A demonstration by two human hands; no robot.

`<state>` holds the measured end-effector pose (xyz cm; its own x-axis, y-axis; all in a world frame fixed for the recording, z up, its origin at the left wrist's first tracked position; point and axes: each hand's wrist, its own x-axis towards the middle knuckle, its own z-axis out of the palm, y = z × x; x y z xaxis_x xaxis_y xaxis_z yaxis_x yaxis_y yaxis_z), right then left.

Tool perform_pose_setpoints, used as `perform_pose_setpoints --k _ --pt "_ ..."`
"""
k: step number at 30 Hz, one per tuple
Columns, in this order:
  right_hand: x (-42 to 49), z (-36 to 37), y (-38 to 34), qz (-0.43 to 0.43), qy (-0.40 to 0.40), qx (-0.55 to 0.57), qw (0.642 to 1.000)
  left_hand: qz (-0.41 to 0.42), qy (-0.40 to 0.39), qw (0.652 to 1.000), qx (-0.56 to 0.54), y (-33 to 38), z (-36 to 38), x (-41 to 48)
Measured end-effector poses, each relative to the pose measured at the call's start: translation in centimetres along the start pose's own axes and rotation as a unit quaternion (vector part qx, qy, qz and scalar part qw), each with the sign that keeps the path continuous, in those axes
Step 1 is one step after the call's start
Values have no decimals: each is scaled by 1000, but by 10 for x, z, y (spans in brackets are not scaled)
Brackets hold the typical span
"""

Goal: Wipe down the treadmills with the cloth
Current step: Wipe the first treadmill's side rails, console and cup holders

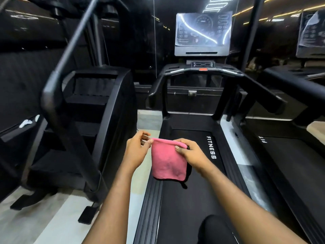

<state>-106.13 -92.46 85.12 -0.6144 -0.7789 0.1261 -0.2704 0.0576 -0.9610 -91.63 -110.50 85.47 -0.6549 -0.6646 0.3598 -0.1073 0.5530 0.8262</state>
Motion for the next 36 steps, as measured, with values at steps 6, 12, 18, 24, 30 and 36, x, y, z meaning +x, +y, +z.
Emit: perform_pose_setpoints --k 6,12,18,24,30,36 --pt "147 -12 30 -3 59 43 997 -16 62 998 22 -53 25 124" --pt "285 -42 6 16 98 57 993 -74 53 993 79 -50 28 250" --pt "380 -58 -65 23 134 26 990 -157 27 984 82 -28 9 313" --pt "472 -38 -85 -117 79 -134 981 -214 16 975 57 -41 -6 364" --pt "514 -7 -29 -96 -251 -450 852 -253 -47 966 20 -88 13 397" --pt "546 16 -29 -82 -242 -561 787 -262 -74 961 -50 -109 35 406"
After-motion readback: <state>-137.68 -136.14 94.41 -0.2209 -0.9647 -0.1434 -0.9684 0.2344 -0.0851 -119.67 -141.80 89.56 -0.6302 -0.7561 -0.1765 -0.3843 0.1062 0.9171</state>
